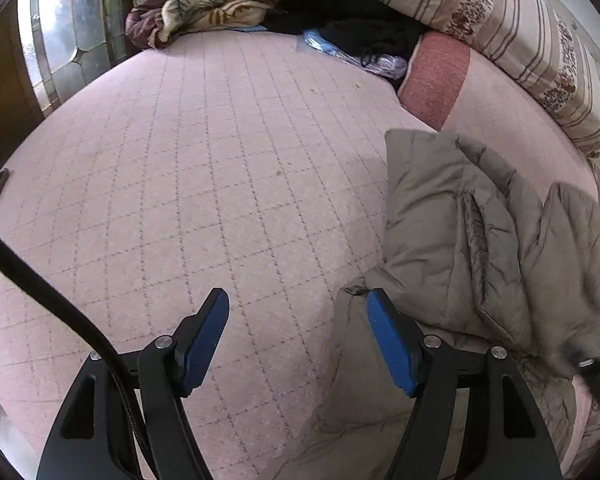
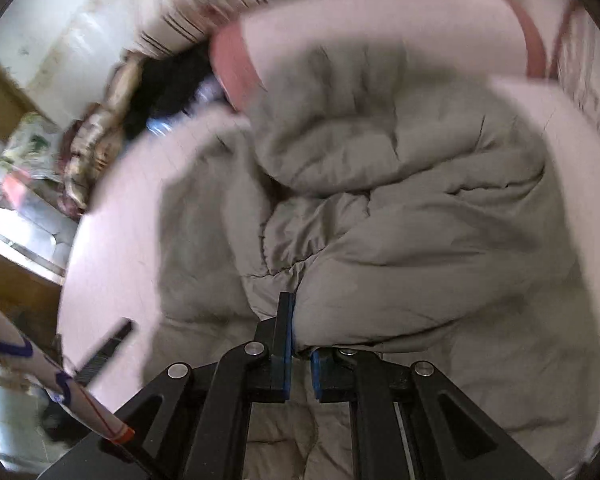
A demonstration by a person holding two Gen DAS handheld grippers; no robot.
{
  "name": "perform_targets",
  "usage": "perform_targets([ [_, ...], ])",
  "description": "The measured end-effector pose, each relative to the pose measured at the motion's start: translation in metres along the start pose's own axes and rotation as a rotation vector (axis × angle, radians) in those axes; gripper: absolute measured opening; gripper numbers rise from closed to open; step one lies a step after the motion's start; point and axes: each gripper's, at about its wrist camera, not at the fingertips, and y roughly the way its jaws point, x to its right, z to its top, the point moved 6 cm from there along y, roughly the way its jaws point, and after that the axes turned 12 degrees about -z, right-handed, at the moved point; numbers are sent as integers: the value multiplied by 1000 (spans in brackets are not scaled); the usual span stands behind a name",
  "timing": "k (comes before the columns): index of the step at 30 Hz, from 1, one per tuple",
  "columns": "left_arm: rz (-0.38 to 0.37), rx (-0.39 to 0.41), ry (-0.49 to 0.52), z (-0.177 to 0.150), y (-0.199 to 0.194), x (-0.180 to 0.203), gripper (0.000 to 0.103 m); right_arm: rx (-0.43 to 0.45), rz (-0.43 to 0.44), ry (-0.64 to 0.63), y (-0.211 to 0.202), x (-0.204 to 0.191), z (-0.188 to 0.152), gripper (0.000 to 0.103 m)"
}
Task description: Fold large clothes
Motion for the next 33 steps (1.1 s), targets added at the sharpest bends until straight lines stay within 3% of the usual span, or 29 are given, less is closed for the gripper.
perform_targets([
  [4,16,10,-12,1,-3,-6,70,-28,-58,44,51,3,-2,7],
  [8,28,21,-18,4,-5,-9,70,2,-77,24,53,1,2,10],
  [10,30,19,-22,4,-4,-11,70,18,-75,10,40,2,2,19],
  [12,27,17,-23,3,-5,-12,70,40,-61,-6,21,4,0,53],
  [14,28,20,-23,3,-6,-12,70,75,-52,0,1,11,-6,70],
  [19,32,24,-27,2,-9,-12,70,93,-47,-42,-37,24,-21,70],
  [22,29,25,-33,2,-10,-13,70,189,-97,-62,-65,29,-7,70],
  [25,37,27,-26,2,-9,-12,70,297,-187,-71,-85,31,28,70],
  [29,48,19,-9,2,-7,-9,70,306,-308,-60,-56,36,71,70],
  [33,60,24,-4,3,-7,-10,70,197,-374,-26,4,48,71,70],
])
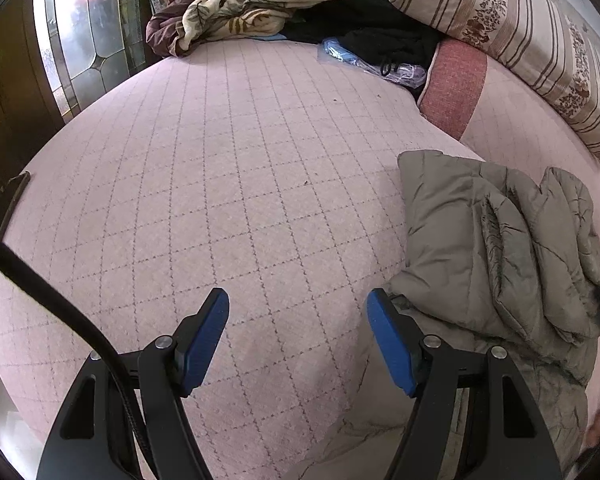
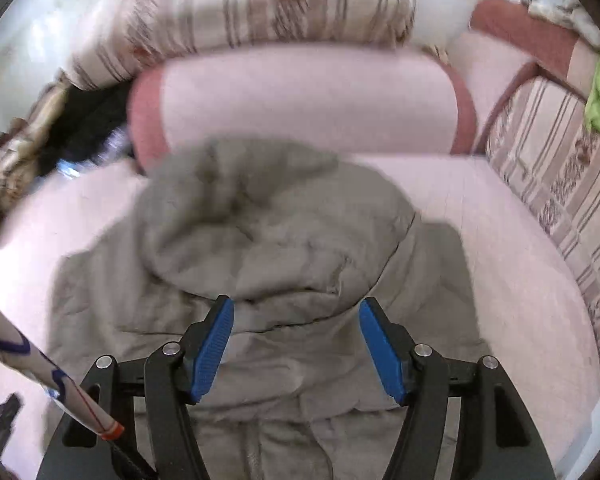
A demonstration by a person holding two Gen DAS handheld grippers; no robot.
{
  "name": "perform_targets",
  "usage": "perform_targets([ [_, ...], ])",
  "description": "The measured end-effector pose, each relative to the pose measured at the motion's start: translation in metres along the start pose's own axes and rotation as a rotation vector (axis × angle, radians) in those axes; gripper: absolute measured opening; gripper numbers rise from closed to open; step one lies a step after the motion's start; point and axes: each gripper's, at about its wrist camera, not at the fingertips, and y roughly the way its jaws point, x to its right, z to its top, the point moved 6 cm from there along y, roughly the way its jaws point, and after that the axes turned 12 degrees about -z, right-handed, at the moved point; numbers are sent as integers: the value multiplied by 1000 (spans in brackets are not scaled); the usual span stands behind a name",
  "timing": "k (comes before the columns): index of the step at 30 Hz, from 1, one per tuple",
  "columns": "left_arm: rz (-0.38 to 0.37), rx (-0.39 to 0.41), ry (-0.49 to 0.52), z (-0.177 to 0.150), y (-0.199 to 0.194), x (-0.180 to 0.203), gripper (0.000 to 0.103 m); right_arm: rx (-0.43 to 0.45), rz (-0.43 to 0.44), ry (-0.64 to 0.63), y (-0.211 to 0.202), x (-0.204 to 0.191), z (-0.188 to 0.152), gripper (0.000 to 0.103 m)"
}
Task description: Fold large clothes
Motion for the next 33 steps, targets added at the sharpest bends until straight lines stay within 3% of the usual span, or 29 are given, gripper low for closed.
perform_targets([
  [3,1,7,0,2,0,-1,70,-73,-14,-23,37,-8,-24,70],
  [7,5,-2,9,1,2,0,70,-46,-41,-62,40,-12,-29,75],
  [8,5,-5,11,1,3,0,70,-52,-52,-74,36,-12,-26,74],
  [10,7,-6,15,1,2,0,70,17,-53,-51,10,-9,-17,69],
  [12,7,-2,6,1,1,-2,70,96,-24,-35,-20,-13,-10,69],
  [15,11,-5,-10,1,2,-5,70,128,39,-57,-43,-32,-11,69],
  [18,14,-11,-10,-1,3,-6,70,92,74,-112,-33,-59,-16,69],
  [23,32,7,10,1,0,-5,70,5,25,-127,12,-85,-32,72],
  [27,35,4,13,1,0,-5,70,10,38,-123,1,-75,-25,75],
  [33,56,17,34,0,-5,-3,70,40,114,-62,-43,-2,-36,75],
])
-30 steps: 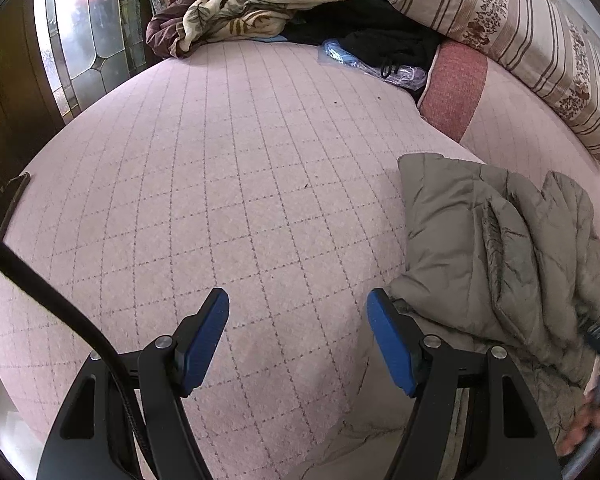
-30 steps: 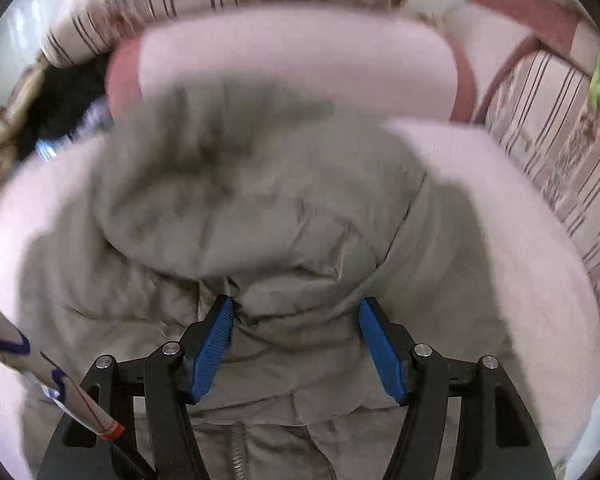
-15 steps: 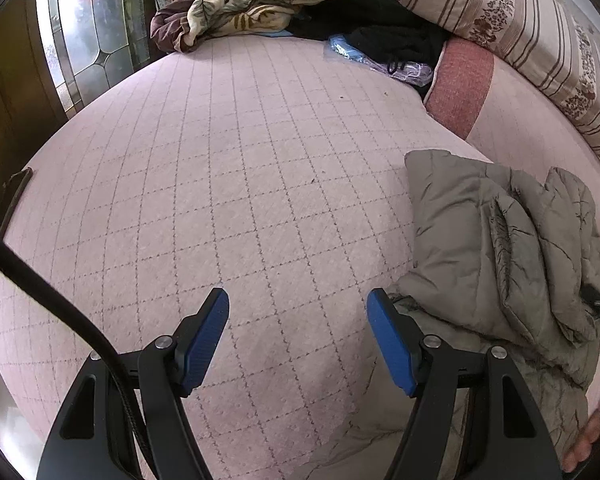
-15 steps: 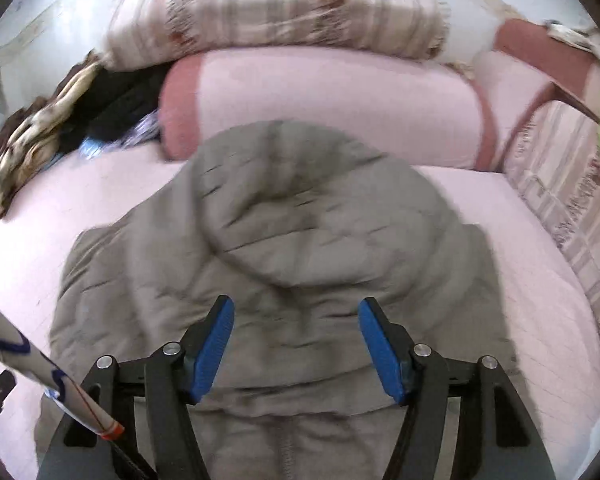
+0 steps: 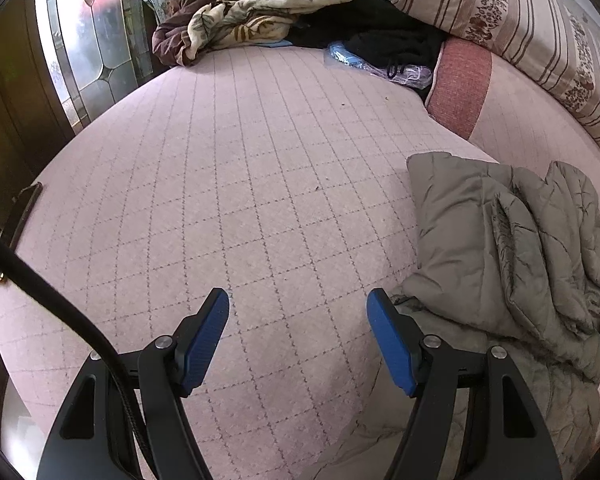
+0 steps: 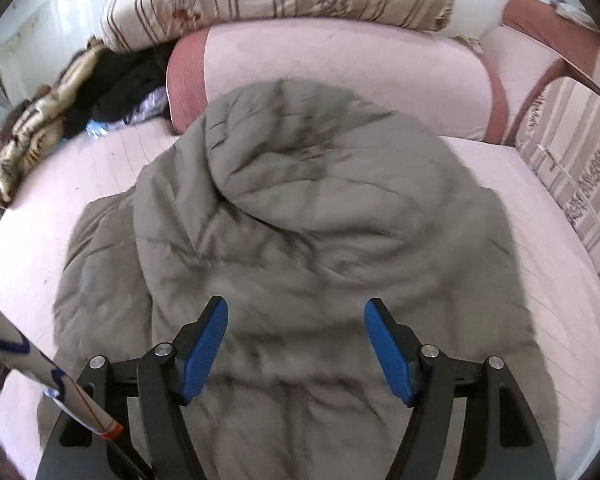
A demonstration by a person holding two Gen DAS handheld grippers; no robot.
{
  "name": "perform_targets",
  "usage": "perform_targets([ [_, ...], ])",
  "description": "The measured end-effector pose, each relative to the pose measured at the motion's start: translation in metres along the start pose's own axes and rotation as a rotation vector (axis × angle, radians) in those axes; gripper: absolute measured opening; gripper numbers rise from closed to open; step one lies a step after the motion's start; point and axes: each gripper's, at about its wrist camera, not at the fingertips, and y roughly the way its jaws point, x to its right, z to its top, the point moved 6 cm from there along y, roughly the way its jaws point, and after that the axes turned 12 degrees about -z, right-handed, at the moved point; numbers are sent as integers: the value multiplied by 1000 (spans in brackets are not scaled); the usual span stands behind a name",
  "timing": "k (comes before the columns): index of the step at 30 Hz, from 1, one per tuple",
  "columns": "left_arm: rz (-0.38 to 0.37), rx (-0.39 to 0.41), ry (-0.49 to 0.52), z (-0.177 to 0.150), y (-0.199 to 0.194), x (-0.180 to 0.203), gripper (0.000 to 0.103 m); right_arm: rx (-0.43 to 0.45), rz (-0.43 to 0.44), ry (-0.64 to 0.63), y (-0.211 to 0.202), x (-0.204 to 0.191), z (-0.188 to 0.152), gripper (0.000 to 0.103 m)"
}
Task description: Fold large clothes
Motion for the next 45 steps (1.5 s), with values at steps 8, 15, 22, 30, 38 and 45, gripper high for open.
perform_targets([
  [8,81,49,64,-15,-16,7,71,-87,-16,172,-42,140,-67,78],
  [15,93,106,131,-53,-45,17,71,-118,-87,248,-58,249,-123,81],
  [22,43,14,130,-97,-60,16,70,-172,-48,318,-44,293,-164,83],
  [30,-27,-56,173,-108,-86,2,70,-184,67,337,-27,286,-184,85],
  [38,-221,-190,35,-118,-62,-18,70,-188,130,321,-12,279,-194,86],
  [45,-370,-248,-132,-132,-36,-24,71,-219,194,361,9,271,-200,87],
])
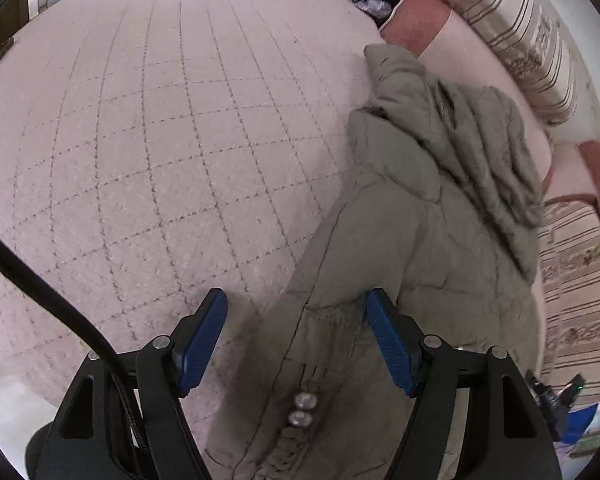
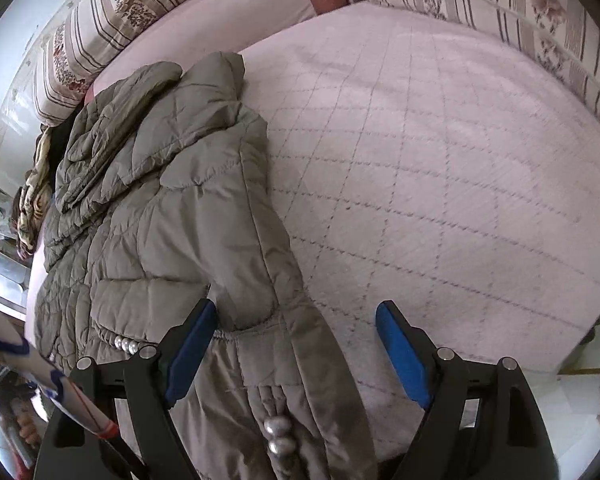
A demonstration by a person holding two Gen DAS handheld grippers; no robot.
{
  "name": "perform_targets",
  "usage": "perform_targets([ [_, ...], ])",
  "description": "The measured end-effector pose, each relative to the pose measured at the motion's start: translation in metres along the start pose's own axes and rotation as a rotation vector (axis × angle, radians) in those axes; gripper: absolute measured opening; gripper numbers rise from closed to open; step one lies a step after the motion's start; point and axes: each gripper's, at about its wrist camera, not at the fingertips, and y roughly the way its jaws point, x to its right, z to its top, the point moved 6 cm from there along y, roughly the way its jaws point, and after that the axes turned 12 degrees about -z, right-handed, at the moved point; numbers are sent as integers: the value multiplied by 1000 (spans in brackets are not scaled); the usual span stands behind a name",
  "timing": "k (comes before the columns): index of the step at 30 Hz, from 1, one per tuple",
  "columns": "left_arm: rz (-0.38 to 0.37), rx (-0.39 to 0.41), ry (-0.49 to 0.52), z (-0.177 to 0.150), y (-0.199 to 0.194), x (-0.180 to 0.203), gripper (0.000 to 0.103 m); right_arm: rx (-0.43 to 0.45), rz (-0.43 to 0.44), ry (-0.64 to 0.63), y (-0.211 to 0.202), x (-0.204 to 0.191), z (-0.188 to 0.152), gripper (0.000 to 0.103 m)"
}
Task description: Fold large clothes
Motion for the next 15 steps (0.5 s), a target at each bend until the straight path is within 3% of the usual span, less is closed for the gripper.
perform_targets([
  [2,-38,-32,7,-7,1,4,71,6,16,2,0,-2,0,88],
  [6,-104,-64,50,-26,4,13,81,-6,48,-27,1,-7,-4,88],
  [11,-128,-94,131,-47,-1,19,82,-44,118,-21,-2,-5,-13,88],
  [15,-230,-155,126,-65,-6,27,82,-90,171,-28,-7,-4,-25,88],
])
